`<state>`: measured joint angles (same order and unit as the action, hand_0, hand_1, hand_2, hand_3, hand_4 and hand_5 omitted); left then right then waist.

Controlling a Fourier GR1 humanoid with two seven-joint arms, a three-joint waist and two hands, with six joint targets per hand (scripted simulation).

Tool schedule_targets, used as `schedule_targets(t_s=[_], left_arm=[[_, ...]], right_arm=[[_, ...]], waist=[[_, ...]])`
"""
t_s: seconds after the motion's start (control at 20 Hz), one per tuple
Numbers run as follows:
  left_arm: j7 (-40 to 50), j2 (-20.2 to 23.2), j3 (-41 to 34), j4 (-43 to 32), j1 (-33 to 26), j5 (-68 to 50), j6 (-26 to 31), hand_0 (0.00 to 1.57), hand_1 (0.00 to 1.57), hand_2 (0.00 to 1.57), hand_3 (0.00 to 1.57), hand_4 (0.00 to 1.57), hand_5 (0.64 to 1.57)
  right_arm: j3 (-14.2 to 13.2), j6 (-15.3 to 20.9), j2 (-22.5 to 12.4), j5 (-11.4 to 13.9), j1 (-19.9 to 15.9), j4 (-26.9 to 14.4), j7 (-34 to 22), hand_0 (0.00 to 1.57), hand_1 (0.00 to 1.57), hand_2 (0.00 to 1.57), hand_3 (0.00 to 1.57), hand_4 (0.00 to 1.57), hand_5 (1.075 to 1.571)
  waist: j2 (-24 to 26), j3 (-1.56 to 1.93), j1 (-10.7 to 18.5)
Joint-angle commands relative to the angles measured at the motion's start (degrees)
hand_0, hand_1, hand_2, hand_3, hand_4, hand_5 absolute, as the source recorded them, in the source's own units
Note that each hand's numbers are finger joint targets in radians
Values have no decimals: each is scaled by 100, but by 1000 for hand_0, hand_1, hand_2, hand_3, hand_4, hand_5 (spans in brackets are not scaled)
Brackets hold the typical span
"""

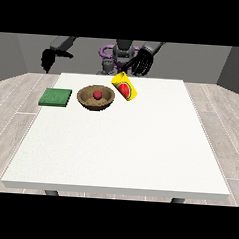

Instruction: Pick the cup and pour the ball into the bowl, then pick the bowl and place it on the pad

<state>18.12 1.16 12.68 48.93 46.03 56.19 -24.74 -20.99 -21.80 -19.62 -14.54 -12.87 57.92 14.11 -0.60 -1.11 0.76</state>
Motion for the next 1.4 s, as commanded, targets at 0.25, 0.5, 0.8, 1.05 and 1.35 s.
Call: schedule_targets(t_s=[0.25, 0.5, 0.8, 1.05, 1.35], left_arm=[[-2019, -114, -450, 1619, -1388, -3987, 56, 0, 0, 0, 0, 0, 1563], [-3205, -116, -466, 1878, -1928, -4721, 937, 0, 0, 0, 0, 0, 1564], [-3219, 232, -787, 2107, -2124, -4973, 1623, 0, 0, 0, 0, 0, 1564], [-3051, 525, -962, 2436, -2131, -5093, 1966, 0, 0, 0, 0, 0, 1564], [-2836, 735, -1169, 2790, -2115, -5146, 2147, 0, 0, 0, 0, 0, 1566]], right_arm=[[325, 1038, 776, 387, -551, 268, 104, 0, 0, 0, 0, 252, 1571], [267, 1804, 1271, 446, -735, 163, 212, 0, 0, 0, 0, 309, 1570], [131, 1782, 1028, 413, -1168, -847, 637, 0, 0, 0, 0, 306, 1568], [50, 1828, 1010, 400, -1326, -1574, 1197, 0, 0, 0, 0, 244, 1566], [-44, 1731, 803, 294, -1696, -2297, 1482, 0, 0, 0, 0, 116, 1563]], waist=[[-828, 43, 348], [-1050, 101, 829], [-1040, 113, 814], [-1130, 115, 891], [-1250, 115, 849]])
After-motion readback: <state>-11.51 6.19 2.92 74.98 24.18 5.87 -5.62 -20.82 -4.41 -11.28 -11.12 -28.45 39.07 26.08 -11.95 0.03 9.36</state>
